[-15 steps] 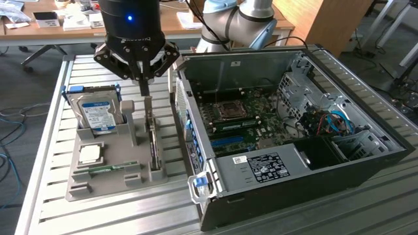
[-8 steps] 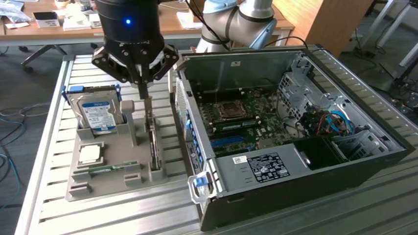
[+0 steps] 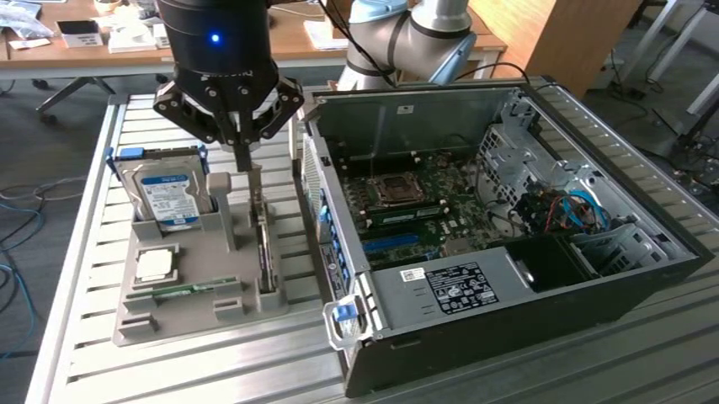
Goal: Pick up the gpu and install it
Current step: 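Reach for the gpu, then pick up the gpu and move the gpu toward the slot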
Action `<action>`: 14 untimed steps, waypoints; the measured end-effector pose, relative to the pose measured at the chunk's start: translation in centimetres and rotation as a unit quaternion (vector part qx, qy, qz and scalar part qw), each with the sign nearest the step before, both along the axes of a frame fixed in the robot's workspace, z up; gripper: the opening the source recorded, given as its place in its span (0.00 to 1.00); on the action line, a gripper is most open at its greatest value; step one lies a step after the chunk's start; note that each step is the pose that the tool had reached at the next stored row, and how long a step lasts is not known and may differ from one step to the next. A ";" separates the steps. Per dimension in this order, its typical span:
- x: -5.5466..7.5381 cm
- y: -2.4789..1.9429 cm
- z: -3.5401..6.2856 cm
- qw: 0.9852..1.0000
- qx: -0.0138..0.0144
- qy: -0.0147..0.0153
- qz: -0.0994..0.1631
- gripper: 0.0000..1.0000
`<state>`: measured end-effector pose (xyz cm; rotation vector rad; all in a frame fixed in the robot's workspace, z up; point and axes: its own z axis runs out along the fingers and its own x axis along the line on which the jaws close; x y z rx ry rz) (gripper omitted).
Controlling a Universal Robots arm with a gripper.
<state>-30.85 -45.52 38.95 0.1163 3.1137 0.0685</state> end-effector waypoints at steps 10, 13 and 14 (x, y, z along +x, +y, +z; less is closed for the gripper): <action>0.0 0.00 0.00 1.000 0.000 0.000 0.000 0.11; 0.0 0.00 0.00 1.000 0.000 0.000 0.000 0.11; 0.0 0.00 0.00 1.000 0.000 0.000 0.000 0.17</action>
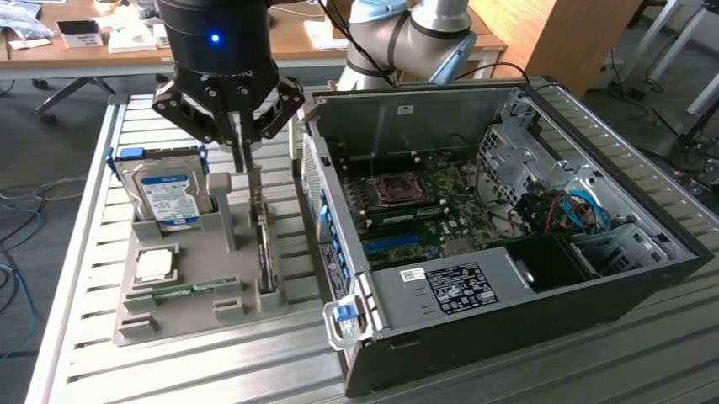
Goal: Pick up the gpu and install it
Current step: 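Pick up the gpu and move the gpu toward the slot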
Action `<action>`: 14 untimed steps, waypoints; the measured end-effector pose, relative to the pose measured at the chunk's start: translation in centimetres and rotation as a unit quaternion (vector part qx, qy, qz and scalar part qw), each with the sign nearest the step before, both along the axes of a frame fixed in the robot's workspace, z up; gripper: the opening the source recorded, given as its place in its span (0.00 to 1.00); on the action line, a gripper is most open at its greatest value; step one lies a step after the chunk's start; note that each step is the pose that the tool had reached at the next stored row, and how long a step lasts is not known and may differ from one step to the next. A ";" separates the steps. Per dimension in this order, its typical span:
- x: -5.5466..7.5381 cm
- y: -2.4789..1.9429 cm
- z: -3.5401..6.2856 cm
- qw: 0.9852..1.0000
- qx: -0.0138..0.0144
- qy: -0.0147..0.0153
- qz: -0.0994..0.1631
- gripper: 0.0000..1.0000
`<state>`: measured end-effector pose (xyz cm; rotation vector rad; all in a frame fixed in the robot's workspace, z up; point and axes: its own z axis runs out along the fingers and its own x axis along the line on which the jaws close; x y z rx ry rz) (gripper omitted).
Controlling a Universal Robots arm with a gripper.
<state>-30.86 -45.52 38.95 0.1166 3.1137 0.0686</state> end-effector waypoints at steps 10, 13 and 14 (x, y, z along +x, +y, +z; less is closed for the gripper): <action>0.0 0.00 0.00 1.000 0.000 0.000 0.000 0.47; 0.0 0.00 0.00 1.000 0.000 0.000 0.000 0.47; 0.0 0.00 -0.01 1.000 0.000 0.000 0.000 0.47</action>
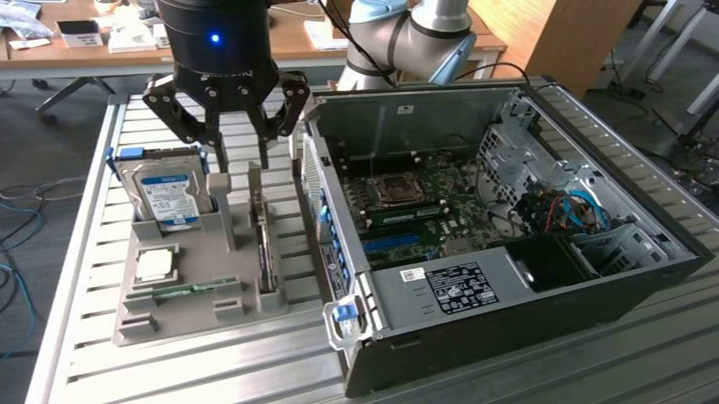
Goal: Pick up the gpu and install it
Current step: 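Pick up the gpu and move the gpu toward the slot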
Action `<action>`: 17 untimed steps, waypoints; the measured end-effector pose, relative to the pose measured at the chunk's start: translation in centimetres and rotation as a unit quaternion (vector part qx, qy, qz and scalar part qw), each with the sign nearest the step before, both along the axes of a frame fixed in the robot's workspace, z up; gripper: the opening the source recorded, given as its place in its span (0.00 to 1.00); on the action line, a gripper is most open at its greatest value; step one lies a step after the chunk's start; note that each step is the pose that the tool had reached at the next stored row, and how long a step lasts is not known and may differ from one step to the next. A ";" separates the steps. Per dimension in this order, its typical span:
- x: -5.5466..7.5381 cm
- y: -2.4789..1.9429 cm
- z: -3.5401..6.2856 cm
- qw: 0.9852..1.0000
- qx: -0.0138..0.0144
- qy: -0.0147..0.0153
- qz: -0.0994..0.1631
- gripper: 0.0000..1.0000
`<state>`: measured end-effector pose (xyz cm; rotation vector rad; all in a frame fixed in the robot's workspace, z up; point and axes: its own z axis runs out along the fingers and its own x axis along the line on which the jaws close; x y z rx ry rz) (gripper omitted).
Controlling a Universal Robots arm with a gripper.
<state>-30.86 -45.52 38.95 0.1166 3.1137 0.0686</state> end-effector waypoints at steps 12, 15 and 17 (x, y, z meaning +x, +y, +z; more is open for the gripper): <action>0.0 0.00 -1.37 1.000 0.000 0.000 0.000 0.47; 0.0 0.00 -1.62 1.000 0.000 0.000 0.000 0.47; 0.0 0.00 -1.70 1.000 0.000 0.000 0.000 0.47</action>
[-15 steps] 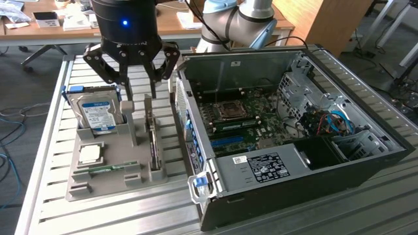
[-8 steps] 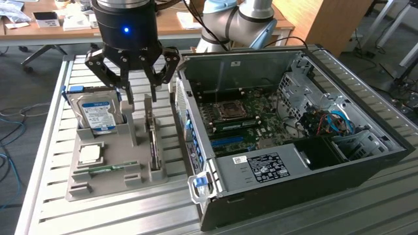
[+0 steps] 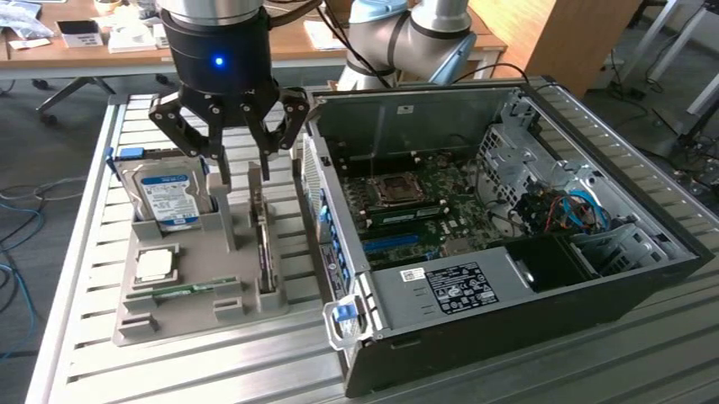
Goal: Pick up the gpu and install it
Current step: 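Pick up the gpu and move the gpu toward the slot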
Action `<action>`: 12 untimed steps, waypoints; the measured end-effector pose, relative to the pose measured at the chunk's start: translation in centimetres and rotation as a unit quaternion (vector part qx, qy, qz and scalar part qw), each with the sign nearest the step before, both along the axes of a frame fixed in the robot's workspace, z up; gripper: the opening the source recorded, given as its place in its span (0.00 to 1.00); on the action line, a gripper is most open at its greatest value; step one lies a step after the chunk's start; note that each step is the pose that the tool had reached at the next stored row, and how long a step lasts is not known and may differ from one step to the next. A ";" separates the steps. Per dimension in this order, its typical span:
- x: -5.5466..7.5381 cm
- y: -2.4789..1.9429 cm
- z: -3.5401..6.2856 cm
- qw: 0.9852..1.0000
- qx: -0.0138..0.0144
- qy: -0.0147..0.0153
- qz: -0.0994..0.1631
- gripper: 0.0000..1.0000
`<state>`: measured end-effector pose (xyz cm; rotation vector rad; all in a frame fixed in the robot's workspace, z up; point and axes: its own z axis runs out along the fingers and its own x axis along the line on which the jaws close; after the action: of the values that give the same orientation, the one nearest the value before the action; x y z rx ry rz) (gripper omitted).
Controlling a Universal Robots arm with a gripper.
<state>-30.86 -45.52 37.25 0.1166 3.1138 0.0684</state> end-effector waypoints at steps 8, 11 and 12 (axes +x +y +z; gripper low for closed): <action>0.0 0.00 -0.06 1.000 0.000 0.000 0.000 0.47; 0.0 0.00 -0.25 1.000 0.000 0.000 0.000 0.47; 0.0 0.00 -0.33 1.000 0.000 0.000 0.000 0.47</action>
<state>-30.86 -45.52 36.92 0.1165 3.1137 0.0686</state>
